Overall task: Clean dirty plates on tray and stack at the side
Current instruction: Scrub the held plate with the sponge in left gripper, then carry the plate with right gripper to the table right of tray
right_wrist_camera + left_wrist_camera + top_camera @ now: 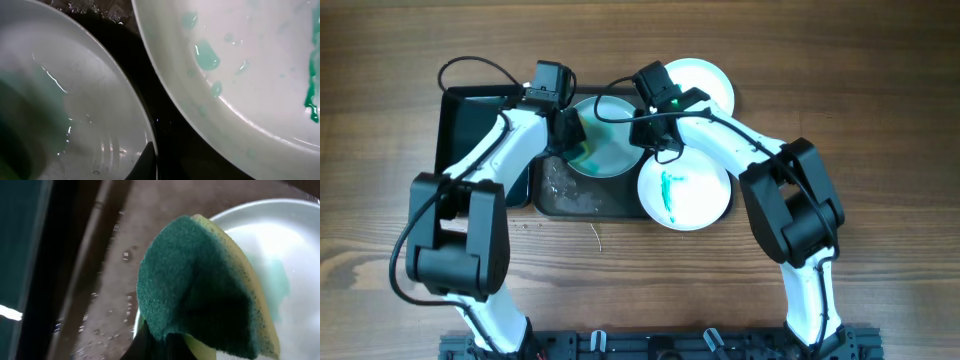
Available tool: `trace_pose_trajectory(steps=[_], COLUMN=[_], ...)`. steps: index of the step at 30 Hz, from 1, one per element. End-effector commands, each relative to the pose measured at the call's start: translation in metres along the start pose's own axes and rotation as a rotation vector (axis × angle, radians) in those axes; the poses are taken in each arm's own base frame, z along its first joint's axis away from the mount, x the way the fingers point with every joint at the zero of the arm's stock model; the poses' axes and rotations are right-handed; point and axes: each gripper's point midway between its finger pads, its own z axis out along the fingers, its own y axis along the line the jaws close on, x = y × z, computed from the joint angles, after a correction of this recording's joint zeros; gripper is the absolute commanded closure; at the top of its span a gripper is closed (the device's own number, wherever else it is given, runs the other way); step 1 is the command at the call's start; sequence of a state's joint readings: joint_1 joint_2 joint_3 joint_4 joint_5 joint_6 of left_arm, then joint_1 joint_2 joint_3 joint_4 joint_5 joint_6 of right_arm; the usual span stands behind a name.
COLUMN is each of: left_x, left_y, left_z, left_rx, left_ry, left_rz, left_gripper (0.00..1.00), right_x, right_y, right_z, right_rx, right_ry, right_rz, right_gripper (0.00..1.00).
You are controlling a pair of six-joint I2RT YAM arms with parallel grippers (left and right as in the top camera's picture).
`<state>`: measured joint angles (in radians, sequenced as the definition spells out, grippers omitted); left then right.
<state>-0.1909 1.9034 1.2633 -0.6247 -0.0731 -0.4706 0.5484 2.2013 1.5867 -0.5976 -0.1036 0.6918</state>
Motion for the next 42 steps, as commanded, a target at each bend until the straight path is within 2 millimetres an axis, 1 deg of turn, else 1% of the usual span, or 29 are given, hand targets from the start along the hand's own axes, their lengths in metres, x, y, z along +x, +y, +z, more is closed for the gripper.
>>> trace_pose_trajectory(steps=[1,4,6,8,9,11,12,13,15,16,17,20,21,23,24,26,29,31,33,36,38,40,42], left_x=[0.010,0.028,0.032,0.024,0.019,0.004,-0.007,-0.019,-0.037,-0.046,-0.052,-0.064,-0.065,-0.063,-0.061,-0.059,-0.057,-0.056,-0.054,-0.052,-0.052,-0.052,-0.052], left_y=[-0.015,-0.055,-0.069,-0.069,-0.070,-0.072,-0.072,-0.070,-0.058,-0.045,-0.032,0.010,0.025,0.046,0.052,0.062,0.065,0.064,0.065,0.065,0.066,0.065,0.065], left_z=[-0.010,-0.021,-0.028,-0.034,-0.040,-0.055,-0.068,-0.083,-0.104,-0.113,-0.119,-0.129,-0.130,-0.129,-0.129,-0.127,-0.127,-0.127,-0.127,-0.127,-0.127,-0.127,-0.127], left_rx=[0.113,0.360,0.453,0.464,0.477,0.508,0.521,0.528,0.507,0.466,0.417,0.265,0.213,0.151,0.142,0.126,0.121,0.121,0.118,0.115,0.115,0.115,0.116], left_ry=[0.069,0.167,0.186,0.166,0.152,0.116,0.084,0.049,-0.001,-0.030,-0.050,-0.100,-0.107,-0.095,-0.083,-0.062,-0.053,-0.050,-0.044,-0.034,-0.033,-0.033,-0.034], left_rz=[-0.003,0.099,0.145,0.140,0.137,0.130,0.125,0.117,0.090,0.069,0.049,-0.009,-0.028,-0.060,-0.074,-0.096,-0.102,-0.099,-0.100,-0.100,-0.101,-0.100,-0.101], left_gripper=[0.96,0.96,0.96,0.96,0.96,0.96,0.96,0.96,0.96,0.96,0.96,0.96,0.96,0.96,0.96,0.96,0.96,0.96,0.96,0.96,0.96,0.96,0.96], right_x=[0.006,0.007,0.008,0.010,0.010,0.010,0.010,0.010,0.012,0.013,0.012,0.007,0.003,-0.008,-0.013,-0.026,-0.038,-0.041,-0.043,-0.038,-0.030,-0.023,-0.018], right_y=[-0.023,-0.023,-0.022,-0.020,-0.020,-0.020,-0.020,-0.018,-0.009,-0.005,0.000,0.013,0.017,0.021,0.023,0.022,0.025,0.030,0.035,0.045,0.055,0.063,0.067], right_z=[0.012,0.012,0.012,0.012,0.012,0.012,0.012,0.012,0.013,0.012,0.010,-0.002,-0.009,-0.026,-0.035,-0.061,-0.106,-0.131,-0.161,-0.192,-0.217,-0.238,-0.252], right_rx=[0.079,0.081,0.074,0.060,0.060,0.060,0.059,0.048,0.005,-0.015,-0.033,-0.052,-0.048,-0.013,0.011,0.098,0.230,0.312,0.431,0.582,0.728,0.827,0.894], right_ry=[0.012,0.015,0.020,0.031,0.031,0.031,0.032,0.037,0.047,0.054,0.058,0.050,0.036,-0.014,-0.047,-0.142,-0.303,-0.399,-0.531,-0.679,-0.794,-0.883,-0.935], right_rz=[0.000,-0.006,-0.010,-0.025,-0.025,-0.028,-0.042,-0.061,-0.119,-0.146,-0.167,-0.221,-0.242,-0.274,-0.294,-0.321,-0.359,-0.399,-0.424,-0.485,-0.549,-0.575,-0.591], right_gripper=[0.96,0.96,0.96,0.96,0.96,0.96,0.96,0.96,0.96,0.96,0.96,0.96,0.96,0.96,0.96,0.96,0.96,0.96,0.96,0.96,0.96,0.96,0.96])
